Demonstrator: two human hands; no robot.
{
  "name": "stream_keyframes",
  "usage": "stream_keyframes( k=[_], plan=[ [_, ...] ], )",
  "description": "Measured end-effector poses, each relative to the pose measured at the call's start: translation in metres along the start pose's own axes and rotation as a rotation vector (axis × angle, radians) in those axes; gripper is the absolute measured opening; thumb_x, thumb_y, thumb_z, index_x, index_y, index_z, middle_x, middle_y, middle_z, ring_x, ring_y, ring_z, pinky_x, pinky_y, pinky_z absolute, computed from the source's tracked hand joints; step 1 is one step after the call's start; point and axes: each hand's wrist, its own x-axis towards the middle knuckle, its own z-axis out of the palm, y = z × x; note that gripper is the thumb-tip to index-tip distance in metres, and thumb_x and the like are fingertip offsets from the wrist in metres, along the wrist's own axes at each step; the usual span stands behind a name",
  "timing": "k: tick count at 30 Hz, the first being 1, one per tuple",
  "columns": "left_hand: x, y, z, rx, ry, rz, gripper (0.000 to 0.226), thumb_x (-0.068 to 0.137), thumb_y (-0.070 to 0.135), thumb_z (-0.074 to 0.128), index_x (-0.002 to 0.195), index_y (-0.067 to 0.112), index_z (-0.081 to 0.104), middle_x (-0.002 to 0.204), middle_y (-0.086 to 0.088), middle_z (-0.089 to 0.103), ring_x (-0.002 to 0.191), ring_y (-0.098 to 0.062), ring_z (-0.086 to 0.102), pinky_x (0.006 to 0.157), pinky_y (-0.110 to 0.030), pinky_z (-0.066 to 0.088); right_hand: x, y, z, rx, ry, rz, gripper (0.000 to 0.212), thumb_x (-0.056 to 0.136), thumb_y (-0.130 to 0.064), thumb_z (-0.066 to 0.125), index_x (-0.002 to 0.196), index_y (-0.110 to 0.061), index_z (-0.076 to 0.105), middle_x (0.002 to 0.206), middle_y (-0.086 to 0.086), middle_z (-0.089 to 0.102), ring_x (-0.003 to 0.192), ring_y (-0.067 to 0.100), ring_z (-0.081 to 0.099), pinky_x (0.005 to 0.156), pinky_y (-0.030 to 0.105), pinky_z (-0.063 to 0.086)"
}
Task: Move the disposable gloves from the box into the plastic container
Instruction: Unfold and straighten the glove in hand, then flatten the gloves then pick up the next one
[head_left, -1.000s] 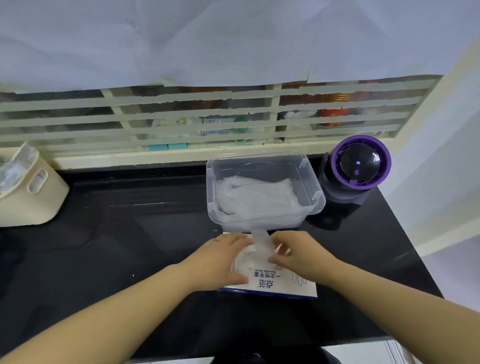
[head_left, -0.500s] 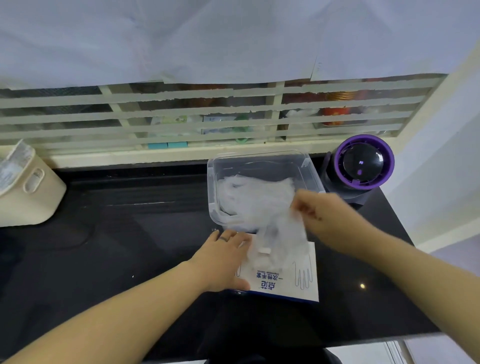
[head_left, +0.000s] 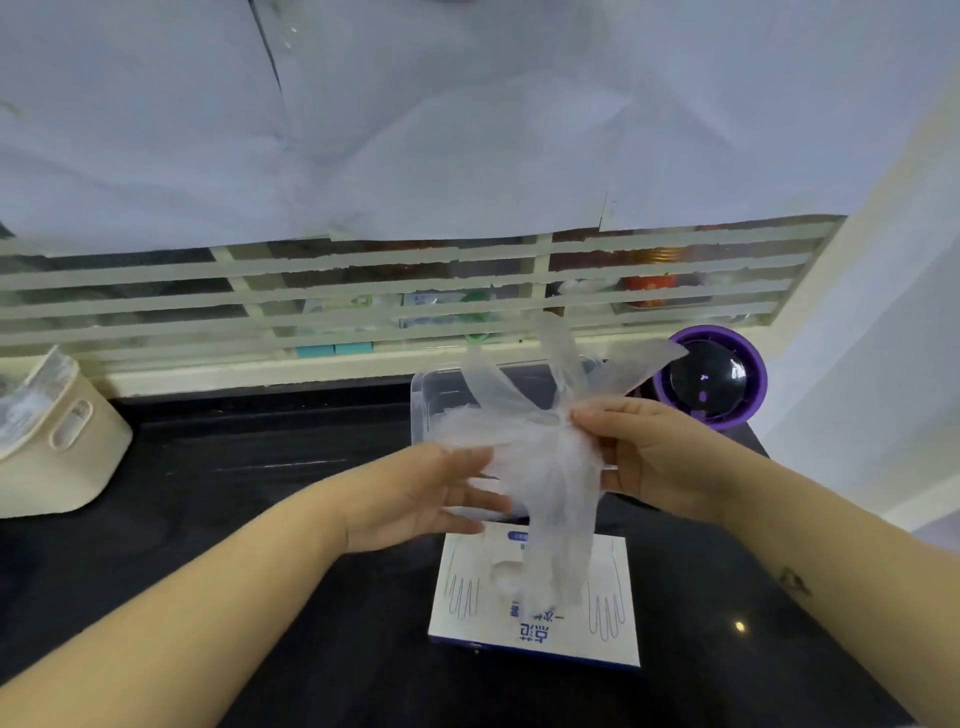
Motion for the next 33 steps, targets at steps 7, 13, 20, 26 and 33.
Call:
stream_keyframes(
  k=[7,13,20,26,33],
  plan=[
    [0.017,0.036,0.017,-0.21,0.139,0.104,0.051,0.085,0.046,0.061,0.126,0.016,0.061,0.117,-0.008,0.07,0.108,-0.024,0.066,0.09,-0.038,0.053,0.025,-0.005,0.004,0.175,0.012,0.042,0.03,0.095,-0.022,0.052,0.12,-0.009,0.063,0.117,0.015,0.066,0.108,0.03,0.063,0.091,0.041,0.053],
    [0.03,0.057,0.008,-0.357,0.353,0.147,0.035,0.104,0.026,0.041,0.125,0.008,0.062,0.115,-0.015,0.07,0.103,-0.031,0.068,0.08,-0.04,0.058,0.041,0.001,0.0,0.316,0.216,0.121,0.05,0.095,-0.05,0.045,0.123,-0.01,0.057,0.118,0.013,0.065,0.104,0.029,0.064,0.078,0.041,0.057],
    [0.046,0.064,0.003,-0.198,0.628,0.143,0.048,0.099,0.047,0.044,0.132,0.014,0.055,0.126,-0.012,0.063,0.111,-0.029,0.062,0.097,-0.047,0.05,0.04,-0.011,0.035,-0.442,0.057,-0.137,0.114,0.051,-0.075,0.072,0.147,-0.031,0.029,0.143,-0.011,0.043,0.126,0.014,0.047,0.106,0.044,0.041],
    [0.041,0.065,0.009,-0.199,0.419,0.154,0.042,0.102,0.039,0.044,0.122,0.008,0.064,0.113,-0.013,0.071,0.106,-0.028,0.067,0.093,-0.045,0.053,0.05,-0.012,0.041,-0.18,0.236,-0.191,0.015,0.095,-0.013,0.055,0.097,-0.022,0.066,0.1,-0.002,0.071,0.1,0.018,0.064,0.093,0.037,0.05],
    [0.028,0.048,-0.036,-0.526,0.433,0.056,0.037,0.104,0.026,0.037,0.121,0.009,0.065,0.121,-0.018,0.066,0.102,-0.028,0.067,0.085,-0.042,0.053,0.036,-0.027,-0.003,0.353,0.197,0.169,0.028,0.096,-0.02,0.051,0.11,-0.003,0.067,0.101,0.016,0.072,0.095,0.031,0.068,0.086,0.043,0.052]
  ],
)
